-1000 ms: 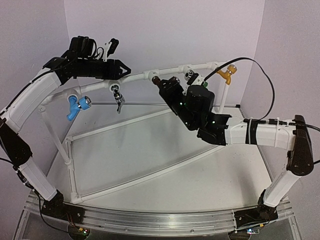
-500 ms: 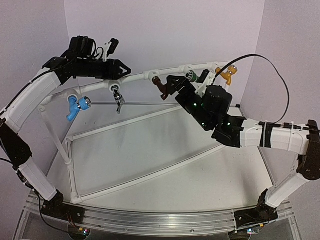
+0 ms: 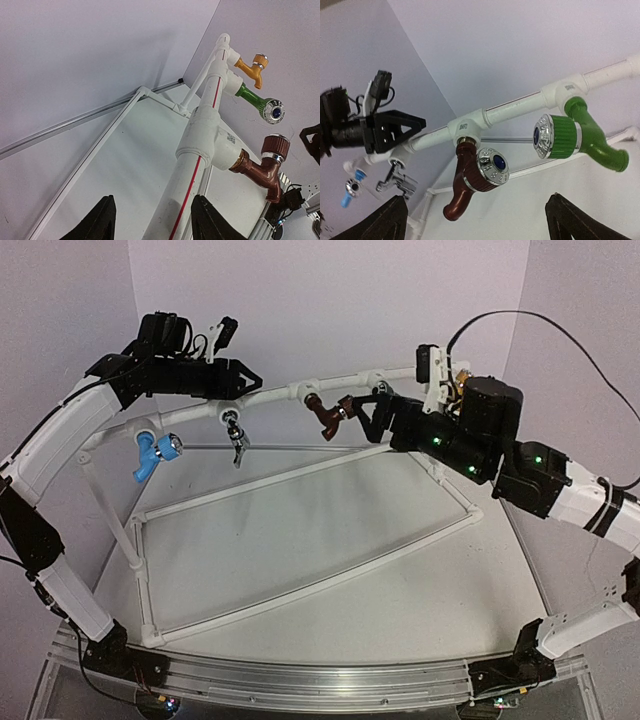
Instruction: Install the water faucets
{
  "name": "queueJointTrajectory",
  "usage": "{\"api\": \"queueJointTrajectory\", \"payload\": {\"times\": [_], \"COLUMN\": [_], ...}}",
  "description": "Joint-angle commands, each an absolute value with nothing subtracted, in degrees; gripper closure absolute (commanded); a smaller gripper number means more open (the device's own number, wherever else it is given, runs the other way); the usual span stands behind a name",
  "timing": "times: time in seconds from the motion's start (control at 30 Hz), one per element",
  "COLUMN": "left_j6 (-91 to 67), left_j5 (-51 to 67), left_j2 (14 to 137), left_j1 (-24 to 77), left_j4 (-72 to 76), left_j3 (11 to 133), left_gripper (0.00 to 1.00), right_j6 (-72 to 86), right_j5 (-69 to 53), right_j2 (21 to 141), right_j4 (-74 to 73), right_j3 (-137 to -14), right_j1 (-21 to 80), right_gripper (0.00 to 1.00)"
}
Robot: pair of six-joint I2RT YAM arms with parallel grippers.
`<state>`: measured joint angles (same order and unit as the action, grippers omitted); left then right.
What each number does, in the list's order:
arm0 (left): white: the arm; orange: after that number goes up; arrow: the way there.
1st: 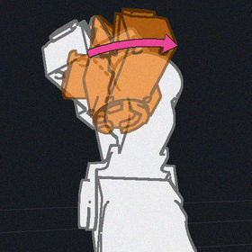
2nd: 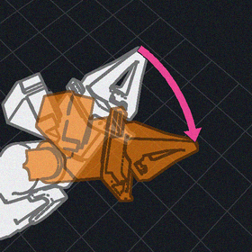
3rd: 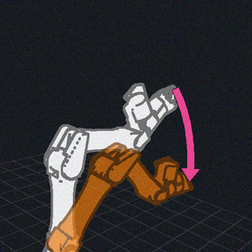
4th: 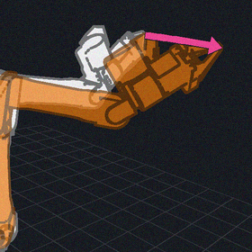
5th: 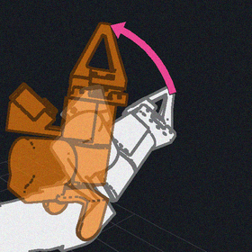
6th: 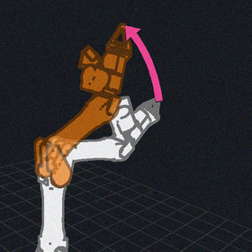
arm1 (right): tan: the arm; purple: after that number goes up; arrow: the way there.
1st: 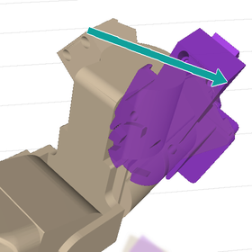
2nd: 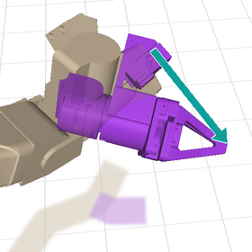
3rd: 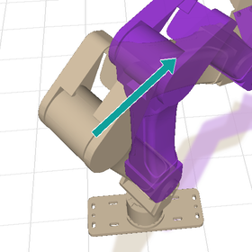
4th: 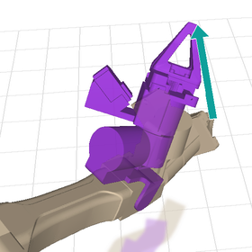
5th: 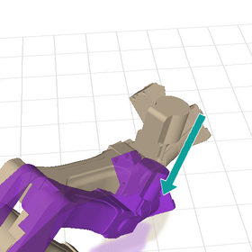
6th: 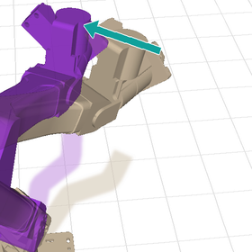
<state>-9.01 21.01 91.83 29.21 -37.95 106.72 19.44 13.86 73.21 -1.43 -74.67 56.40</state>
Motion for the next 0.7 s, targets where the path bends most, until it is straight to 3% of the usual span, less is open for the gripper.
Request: {"api": "queueJointTrajectory", "payload": {"times": [0.0,0.17,0.67], "left_j6": [-9.68,-9.68,-9.49], "left_j5": [22.94,22.91,21.94], "left_j2": [95.38,95.42,94.67], "left_j1": [30.01,29.97,29.97], "left_j4": [-51.28,-51.77,-52.25], "left_j3": [102.84,102.98,102.38], "left_gripper": [0.46,0.46,0.46], "right_j6": [-23.98,-60.71,-94.99], "right_j5": [14.51,23.44,28.57], "right_j2": [74.52,78.68,79.29], "right_j4": [-15.22,-14.56,14.62], "right_j3": [-78.01,-75.02,-67.82], "right_j1": [60.48,61.81,65.58], "right_gripper": [0.02,0.02,0.06]}}
